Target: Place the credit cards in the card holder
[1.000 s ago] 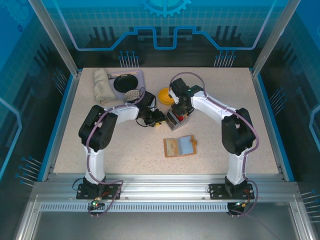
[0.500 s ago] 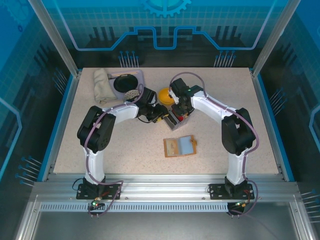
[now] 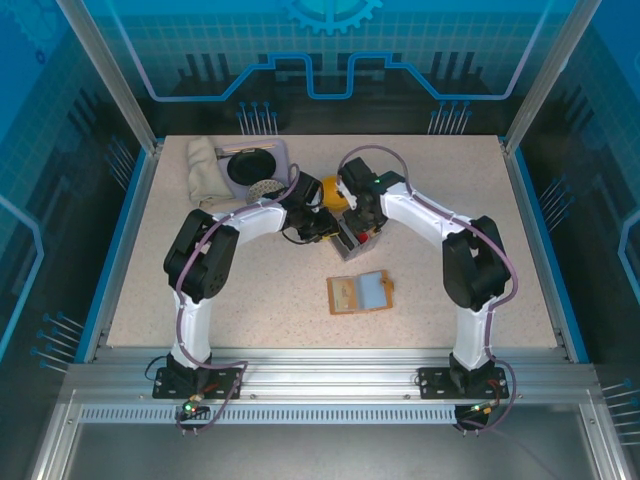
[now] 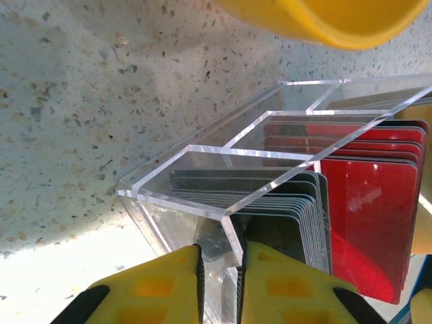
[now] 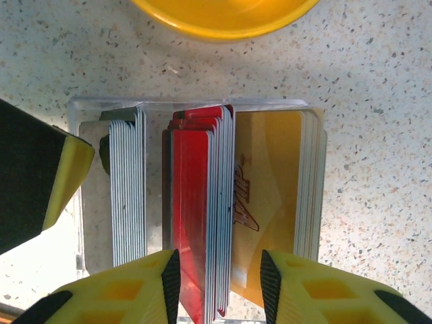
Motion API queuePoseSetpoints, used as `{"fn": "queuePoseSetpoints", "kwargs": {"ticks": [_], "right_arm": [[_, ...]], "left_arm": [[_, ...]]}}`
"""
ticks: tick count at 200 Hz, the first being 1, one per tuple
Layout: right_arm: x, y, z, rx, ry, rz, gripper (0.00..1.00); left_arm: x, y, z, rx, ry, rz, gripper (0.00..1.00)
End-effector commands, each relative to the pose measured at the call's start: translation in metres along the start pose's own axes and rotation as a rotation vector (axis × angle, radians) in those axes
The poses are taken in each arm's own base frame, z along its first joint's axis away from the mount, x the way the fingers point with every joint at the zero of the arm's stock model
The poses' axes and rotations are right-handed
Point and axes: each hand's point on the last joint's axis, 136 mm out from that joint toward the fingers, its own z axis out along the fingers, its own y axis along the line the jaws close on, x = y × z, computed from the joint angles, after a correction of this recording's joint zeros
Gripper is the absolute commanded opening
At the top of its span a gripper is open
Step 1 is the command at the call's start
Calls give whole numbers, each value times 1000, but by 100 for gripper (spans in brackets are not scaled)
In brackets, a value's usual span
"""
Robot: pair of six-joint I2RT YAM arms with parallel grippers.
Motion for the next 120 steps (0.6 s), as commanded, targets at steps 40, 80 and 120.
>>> {"fn": "queuePoseSetpoints", "kwargs": {"ticks": [40, 80, 120], "right_arm": [[8, 19, 2, 34, 38, -91, 39], [14, 11, 12, 140, 72, -91, 39], [24, 16, 25, 151, 102, -91, 40]], "left_arm": [[27, 39, 5, -144, 112, 85, 18], [27, 39, 6, -141, 112, 80, 18], [29, 39, 9, -120, 112, 64, 18]]}}
